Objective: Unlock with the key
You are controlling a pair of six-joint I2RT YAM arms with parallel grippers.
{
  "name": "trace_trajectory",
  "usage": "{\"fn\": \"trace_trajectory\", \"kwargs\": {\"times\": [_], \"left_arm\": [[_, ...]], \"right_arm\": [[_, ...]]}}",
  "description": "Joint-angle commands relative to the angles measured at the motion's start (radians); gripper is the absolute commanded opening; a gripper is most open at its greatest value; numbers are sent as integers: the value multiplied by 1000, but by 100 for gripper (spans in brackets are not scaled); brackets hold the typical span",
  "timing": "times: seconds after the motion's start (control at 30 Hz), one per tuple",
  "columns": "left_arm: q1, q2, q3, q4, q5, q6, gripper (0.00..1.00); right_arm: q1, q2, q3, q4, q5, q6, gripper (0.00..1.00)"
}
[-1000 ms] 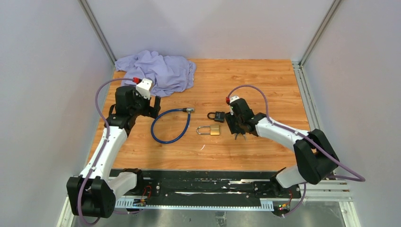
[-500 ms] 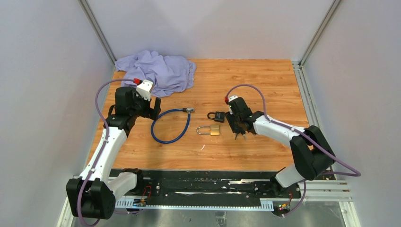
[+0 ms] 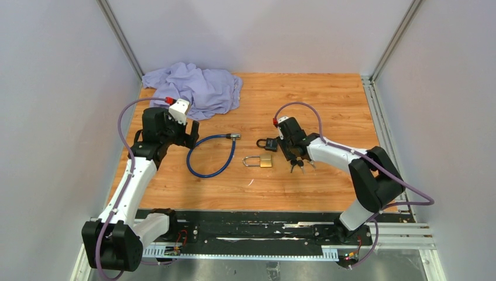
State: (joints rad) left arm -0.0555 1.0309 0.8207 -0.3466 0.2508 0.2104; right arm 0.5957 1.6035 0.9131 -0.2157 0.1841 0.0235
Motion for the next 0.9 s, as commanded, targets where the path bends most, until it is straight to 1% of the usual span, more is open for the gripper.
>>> {"fn": "trace_trajectory", "kwargs": {"times": [0.0,0.27,0.5,0.6,0.87], "left_arm": [[3,-5,35,-2,11,11,98],[3,14,55,-12,15,11,98],[3,5,55,-18,24,18,98],[3,3,56,-20,30,20,98],[3,-7,65,-53,50,44,98]], "right_arm": [[13,23,31,-33,31,-22,35],[12,54,15,-47,48,-11,37],[-11,50,9,-56,29,11,33],[-16,49,10,-55,10,13,26],[-16,55,3,-62,-27,29,3]]}}
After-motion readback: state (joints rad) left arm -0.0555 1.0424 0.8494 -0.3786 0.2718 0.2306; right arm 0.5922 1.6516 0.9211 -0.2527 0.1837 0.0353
